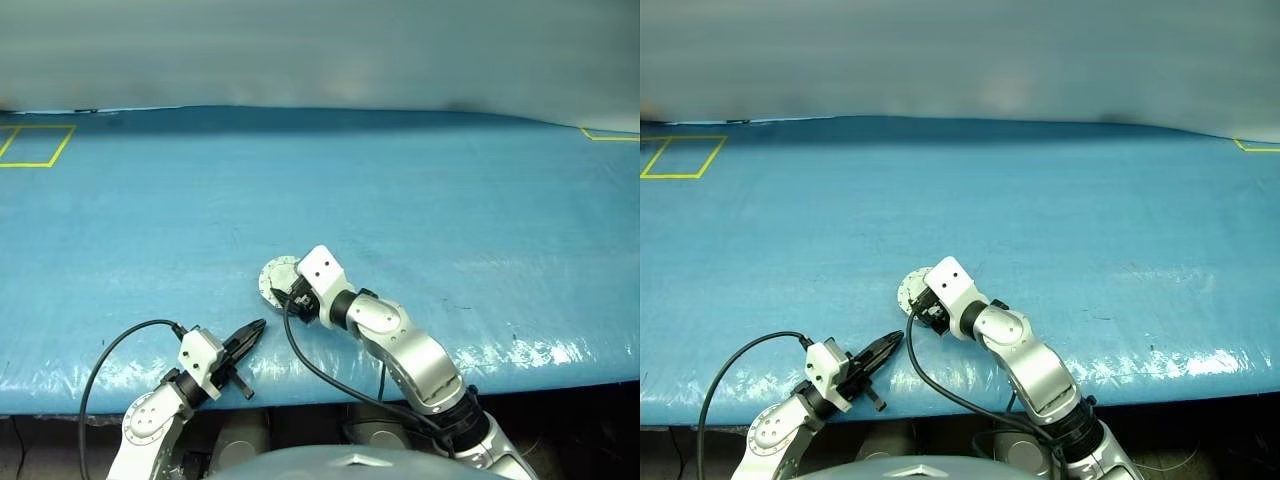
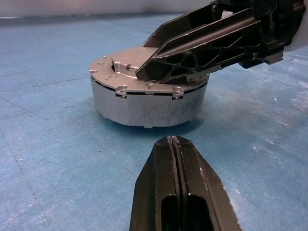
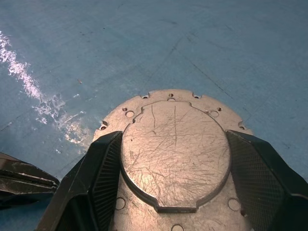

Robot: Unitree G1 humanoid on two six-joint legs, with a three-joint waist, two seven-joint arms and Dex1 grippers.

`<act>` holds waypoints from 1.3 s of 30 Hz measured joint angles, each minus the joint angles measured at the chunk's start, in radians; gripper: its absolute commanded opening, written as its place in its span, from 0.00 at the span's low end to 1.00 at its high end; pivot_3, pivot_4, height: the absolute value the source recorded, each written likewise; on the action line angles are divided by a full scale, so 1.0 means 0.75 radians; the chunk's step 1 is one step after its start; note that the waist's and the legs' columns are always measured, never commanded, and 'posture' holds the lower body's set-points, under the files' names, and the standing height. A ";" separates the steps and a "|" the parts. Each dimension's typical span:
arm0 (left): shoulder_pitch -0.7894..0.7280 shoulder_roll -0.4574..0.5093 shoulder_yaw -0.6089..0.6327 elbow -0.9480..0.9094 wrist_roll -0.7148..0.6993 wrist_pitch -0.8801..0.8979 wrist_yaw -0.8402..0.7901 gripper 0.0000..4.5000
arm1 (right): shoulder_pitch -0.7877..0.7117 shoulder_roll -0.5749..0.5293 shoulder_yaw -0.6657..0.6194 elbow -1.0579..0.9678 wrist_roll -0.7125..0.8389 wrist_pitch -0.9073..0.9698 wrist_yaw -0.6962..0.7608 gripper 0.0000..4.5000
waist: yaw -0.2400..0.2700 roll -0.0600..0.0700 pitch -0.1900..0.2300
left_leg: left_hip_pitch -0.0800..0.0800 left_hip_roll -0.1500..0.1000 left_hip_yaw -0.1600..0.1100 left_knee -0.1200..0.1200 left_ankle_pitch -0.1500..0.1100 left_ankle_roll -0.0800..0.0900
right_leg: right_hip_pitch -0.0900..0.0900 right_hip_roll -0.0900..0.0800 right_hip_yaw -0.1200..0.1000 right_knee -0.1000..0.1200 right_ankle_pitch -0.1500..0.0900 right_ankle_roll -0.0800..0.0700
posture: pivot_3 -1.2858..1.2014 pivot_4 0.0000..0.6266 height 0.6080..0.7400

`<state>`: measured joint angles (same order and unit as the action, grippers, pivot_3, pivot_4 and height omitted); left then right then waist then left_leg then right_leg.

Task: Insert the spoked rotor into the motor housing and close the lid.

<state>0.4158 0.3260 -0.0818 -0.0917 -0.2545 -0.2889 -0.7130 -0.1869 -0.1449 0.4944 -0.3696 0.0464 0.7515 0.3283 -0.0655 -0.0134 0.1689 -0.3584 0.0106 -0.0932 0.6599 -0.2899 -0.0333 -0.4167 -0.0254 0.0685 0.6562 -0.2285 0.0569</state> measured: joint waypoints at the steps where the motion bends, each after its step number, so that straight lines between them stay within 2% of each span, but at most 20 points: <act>1: 0.000 0.000 0.000 0.000 0.000 0.000 -0.001 0.00 | 0.000 0.001 0.000 0.001 0.000 0.000 0.000 0.67 | 0.000 0.000 0.000 | 0.000 0.000 0.000 0.000 0.000 0.000 | 0.000 0.000 0.000 0.000 0.000 0.000 | 0.52 0.24 1.00; 22: -0.012 -0.014 0.005 0.004 -0.001 0.000 0.020 0.00 | -0.004 0.009 -0.003 -0.007 -0.001 0.033 -0.001 0.67 | 0.001 0.000 0.000 | 0.000 0.000 0.000 0.000 0.000 0.000 | 0.000 0.000 0.000 -0.001 0.000 0.000 | 0.52 0.24 1.00; 27: -0.095 -0.003 0.171 0.029 -0.110 0.025 0.058 0.00 | -0.004 0.008 -0.003 -0.007 -0.001 0.033 -0.001 0.67 | 0.003 0.000 0.000 | 0.000 0.000 -0.002 0.000 0.000 0.000 | 0.000 0.000 -0.002 0.000 0.000 0.000 | 0.52 0.24 1.00; 28: -0.112 0.016 0.202 0.015 -0.124 0.061 0.073 0.00 | -0.005 0.007 -0.003 -0.007 -0.001 0.033 0.000 0.67 | 0.003 0.000 0.000 | 0.000 0.000 -0.002 0.000 0.000 0.000 | 0.001 0.000 -0.002 0.000 0.000 0.000 | 0.52 0.24 1.00; 30: -0.136 0.106 0.242 -0.111 -0.151 0.290 0.161 0.00 | -0.005 0.005 -0.003 -0.009 -0.001 0.033 0.001 0.67 | 0.001 -0.002 -0.001 | 0.000 0.000 -0.003 0.000 0.000 0.000 | 0.001 0.000 -0.002 -0.001 0.000 0.000 | 0.52 0.24 1.00; 33: -0.230 0.157 0.287 -0.299 -0.249 0.606 0.281 0.00 | -0.006 0.000 -0.003 -0.007 -0.001 0.030 0.001 0.67 | 0.002 -0.002 -0.001 | 0.000 -0.001 -0.003 0.000 0.000 0.000 | 0.003 -0.001 -0.002 -0.002 0.002 0.003 | 0.52 0.24 1.00; 36: -0.365 0.190 0.266 -0.358 -0.378 0.902 0.311 0.00 | -0.007 -0.002 0.002 -0.002 -0.001 0.021 0.003 0.67 | 0.000 -0.002 -0.001 | 0.001 -0.001 -0.003 0.000 0.000 0.000 | 0.003 0.000 -0.002 -0.002 0.004 0.008 | 0.52 0.24 1.00; 39: -0.447 0.220 0.246 -0.358 -0.450 1.082 0.303 0.00 | -0.006 -0.002 0.010 -0.002 -0.001 0.013 0.006 0.67 | -0.005 -0.002 -0.001 | 0.001 -0.001 -0.003 -0.002 0.000 0.000 | 0.002 0.000 -0.002 -0.003 0.005 0.008 | 0.52 0.24 1.00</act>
<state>0.0803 0.4911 0.1025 -0.3601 -0.5919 0.5227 -0.4860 -0.1914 -0.1466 0.5021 -0.3711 0.0457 0.7615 0.3329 -0.0695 -0.0150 0.1682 -0.3575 0.0101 -0.0956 0.6582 -0.2898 -0.0336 -0.4149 -0.0251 0.0671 0.6540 -0.2248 0.0631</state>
